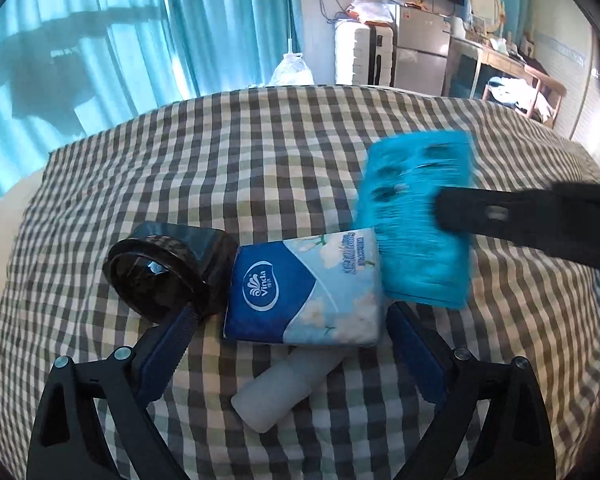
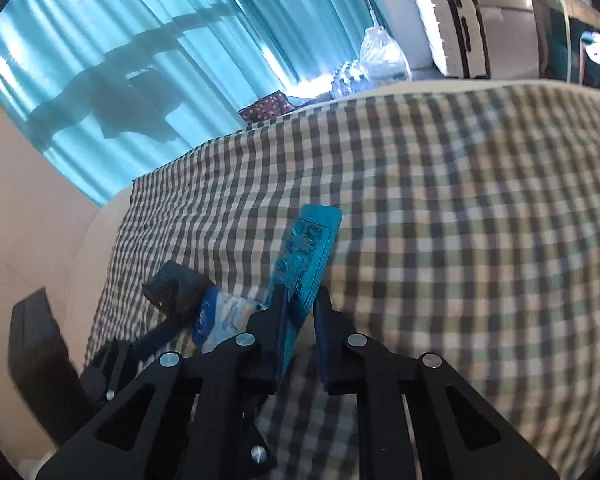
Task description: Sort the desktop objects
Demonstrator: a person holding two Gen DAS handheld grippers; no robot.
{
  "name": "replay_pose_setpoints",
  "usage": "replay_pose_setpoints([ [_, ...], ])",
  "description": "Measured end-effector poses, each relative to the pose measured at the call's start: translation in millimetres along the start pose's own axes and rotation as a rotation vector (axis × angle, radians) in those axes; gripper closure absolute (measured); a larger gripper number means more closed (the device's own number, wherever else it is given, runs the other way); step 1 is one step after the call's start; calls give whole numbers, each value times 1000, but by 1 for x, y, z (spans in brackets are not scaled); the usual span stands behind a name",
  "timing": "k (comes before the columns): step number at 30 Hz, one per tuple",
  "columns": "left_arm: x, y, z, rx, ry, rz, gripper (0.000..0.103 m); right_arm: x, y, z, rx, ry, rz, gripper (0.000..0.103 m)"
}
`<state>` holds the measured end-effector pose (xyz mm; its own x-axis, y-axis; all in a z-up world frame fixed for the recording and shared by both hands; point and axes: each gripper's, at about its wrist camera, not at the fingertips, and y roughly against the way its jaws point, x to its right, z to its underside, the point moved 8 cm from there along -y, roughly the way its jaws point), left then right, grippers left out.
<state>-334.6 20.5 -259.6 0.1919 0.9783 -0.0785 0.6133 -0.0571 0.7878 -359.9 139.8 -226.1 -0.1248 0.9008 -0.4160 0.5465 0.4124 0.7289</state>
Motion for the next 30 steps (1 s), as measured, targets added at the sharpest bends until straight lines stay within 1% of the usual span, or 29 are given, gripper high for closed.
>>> replay_pose_setpoints([
  [3, 7, 5, -4, -3, 24, 24, 5, 10, 27, 13, 5, 29, 42, 91],
  [6, 8, 4, -12, -2, 14, 9, 5, 28, 53, 34, -10, 65, 124, 91],
  [8, 13, -3, -16, -39, 7, 14, 4, 44, 68, 52, -23, 44, 136, 91],
  [9, 13, -8, -17, -62, 11, 15, 1, 50, 72, 58, -28, 33, 141, 91],
  [11, 10, -14, -21, -72, 49, 28, 0, 62, 78, 69, -40, 15, 146, 91],
  [14, -4, -25, -24, -105, 150, 50, 0, 68, 79, 77, -52, -10, 133, 91],
  [16, -10, -29, -25, -113, 166, 46, 0, 68, 77, 80, -59, -17, 120, 91],
  [17, -10, -31, -27, -110, 156, 50, 0, 66, 73, 82, -70, -22, 109, 91],
  [19, -10, -34, -28, -123, 148, 50, 0, 65, 69, 82, -66, -60, 72, 90],
  [21, -10, -34, -28, -121, 157, 69, 0, 61, 67, 80, -58, -94, 8, 83],
  [22, -9, -34, -29, -117, 156, 76, 0, 60, 64, 78, -62, -109, -4, 65],
  [23, -9, -33, -29, -104, 150, 74, 2, 60, 60, 76, -64, -134, -10, 45],
  [24, -11, -30, -28, -83, 144, 71, 8, 61, 57, 77, -68, -152, -7, 40],
  [25, -10, -27, -27, -63, 135, 71, 16, 63, 53, 78, -76, -169, 11, 40],
  [27, -5, -18, -28, -25, 100, 66, 26, 66, 48, 80, -96, -173, 55, 40],
  [29, 0, -11, -28, -18, 70, 51, 34, 62, 48, 81, -85, -134, 102, 40],
  [30, 2, -6, -31, -3, 67, 51, 41, 58, 49, 80, -76, -89, 143, 40],
])
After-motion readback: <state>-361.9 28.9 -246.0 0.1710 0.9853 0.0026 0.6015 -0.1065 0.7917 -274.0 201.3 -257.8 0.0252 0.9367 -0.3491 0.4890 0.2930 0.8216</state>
